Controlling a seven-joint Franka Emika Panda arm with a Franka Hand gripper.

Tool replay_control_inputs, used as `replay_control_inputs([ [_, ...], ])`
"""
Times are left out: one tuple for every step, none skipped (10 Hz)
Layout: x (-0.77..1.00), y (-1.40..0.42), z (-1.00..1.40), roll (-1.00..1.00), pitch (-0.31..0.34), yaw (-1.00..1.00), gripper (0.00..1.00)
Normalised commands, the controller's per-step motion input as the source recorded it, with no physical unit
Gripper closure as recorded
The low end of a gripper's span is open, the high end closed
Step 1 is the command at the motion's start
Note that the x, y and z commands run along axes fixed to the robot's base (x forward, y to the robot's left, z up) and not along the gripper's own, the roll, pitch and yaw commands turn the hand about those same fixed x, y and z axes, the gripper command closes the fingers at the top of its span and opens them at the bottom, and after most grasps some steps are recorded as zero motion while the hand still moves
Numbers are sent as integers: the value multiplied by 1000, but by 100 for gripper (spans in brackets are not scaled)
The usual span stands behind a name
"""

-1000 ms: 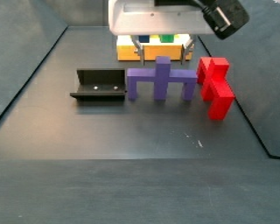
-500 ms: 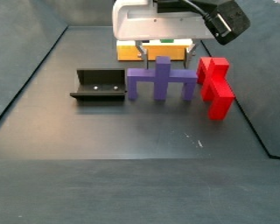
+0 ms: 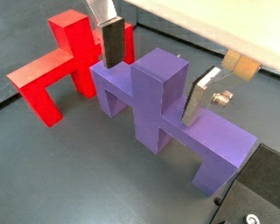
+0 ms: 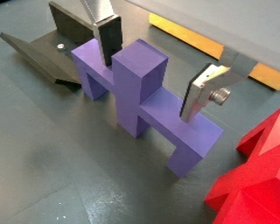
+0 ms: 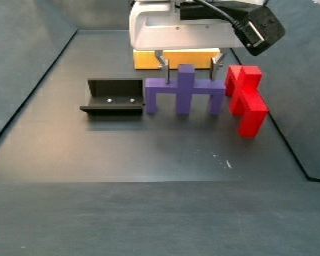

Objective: Pick up the purple object. Move up. Move to above the board. Insert the purple object.
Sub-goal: Pick up the purple object.

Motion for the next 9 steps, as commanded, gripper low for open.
replay_control_inputs([
  [0, 43, 0, -6, 0, 0, 0],
  [-80, 100, 0, 0, 0, -26, 0],
  [-54, 117, 0, 0, 0, 0, 0],
  [0, -17, 0, 0, 0, 0, 0],
  [0, -57, 0, 0, 0, 0, 0],
  [0, -106, 0, 0, 0, 0, 0],
  [-20, -54, 0, 0, 0, 0, 0],
  [-29, 3, 0, 0, 0, 0, 0],
  [-17, 23, 20, 0, 0, 0, 0],
])
